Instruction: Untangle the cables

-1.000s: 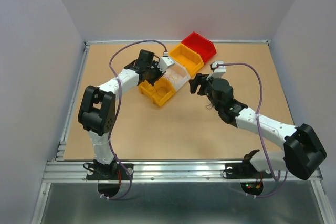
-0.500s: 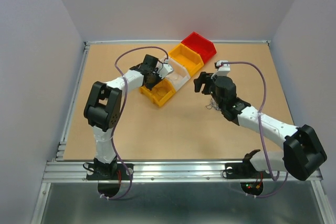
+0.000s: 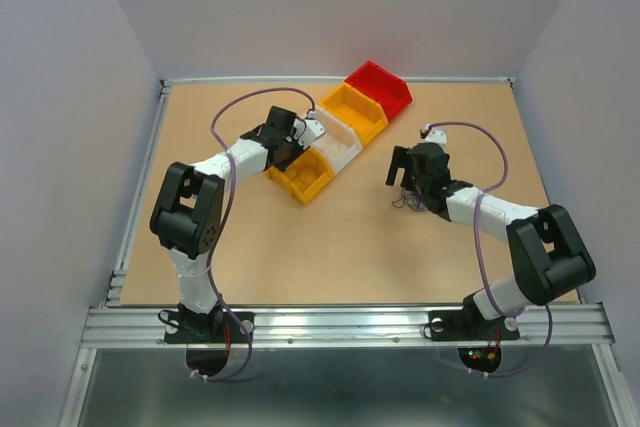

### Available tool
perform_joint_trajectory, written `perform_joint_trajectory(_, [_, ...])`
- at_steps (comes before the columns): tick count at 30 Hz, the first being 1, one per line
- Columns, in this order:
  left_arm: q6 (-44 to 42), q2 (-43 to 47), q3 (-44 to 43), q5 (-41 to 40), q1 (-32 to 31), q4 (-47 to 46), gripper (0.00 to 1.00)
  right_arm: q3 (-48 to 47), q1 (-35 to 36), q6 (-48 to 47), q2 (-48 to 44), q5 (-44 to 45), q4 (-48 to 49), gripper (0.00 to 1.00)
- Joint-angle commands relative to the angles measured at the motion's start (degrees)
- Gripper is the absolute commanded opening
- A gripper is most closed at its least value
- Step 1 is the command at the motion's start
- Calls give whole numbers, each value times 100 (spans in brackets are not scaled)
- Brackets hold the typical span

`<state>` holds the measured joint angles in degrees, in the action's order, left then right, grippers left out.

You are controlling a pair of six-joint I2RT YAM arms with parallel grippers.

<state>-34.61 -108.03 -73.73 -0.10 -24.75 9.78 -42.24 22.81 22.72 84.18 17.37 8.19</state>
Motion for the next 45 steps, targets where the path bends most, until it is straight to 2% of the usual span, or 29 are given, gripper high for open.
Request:
perform_joint_trajectory(1, [95,923,201,361,-30,-530,39,-425,-13,92,186,39,-264,100])
perform_joint_trajectory(5, [112,1126,272,511,-21,-574,41,-461,-13,-4,160,-267,-318,100])
perform_joint_trajectory(8, [130,1135,272,537,-29,-565,40,-373,4,-268,11,-1399,146,91])
perform_joint_trajectory(11, [139,1117,263,502,-30,-556,40,-180,4,-443,-95,-2874,1183,81])
perform_joint_trajectory(12, [147,1126,263,493,-30,-591,40,-188,13,-470,-86,-3105,1542,79])
perform_joint_trajectory(15, [174,1231,324,484,-3,-670,41,-425,153,-671,72,-3467,1809,76])
perform_joint_trajectory(24, [183,1512,491,1011,67,-811,43,-2119,724,-1075,1643,-3723,1678,75])
perform_joint_trajectory(28, [174,1460,430,1179,67,-715,44,-2840,971,-1480,2267,-3495,1467,72])
perform_joint_trajectory(35, [227,1363,386,1187,85,-706,45,-3562,1094,-2061,2928,-3170,1010,66])
perform_joint_trajectory(42, [279,1363,368,1161,120,-723,45,-3792,1103,-2052,3192,-3160,957,57])
perform_joint_trajectory(45, [314,1372,351,1153,146,-714,45,-3879,1112,-2070,3280,-3195,948,57])
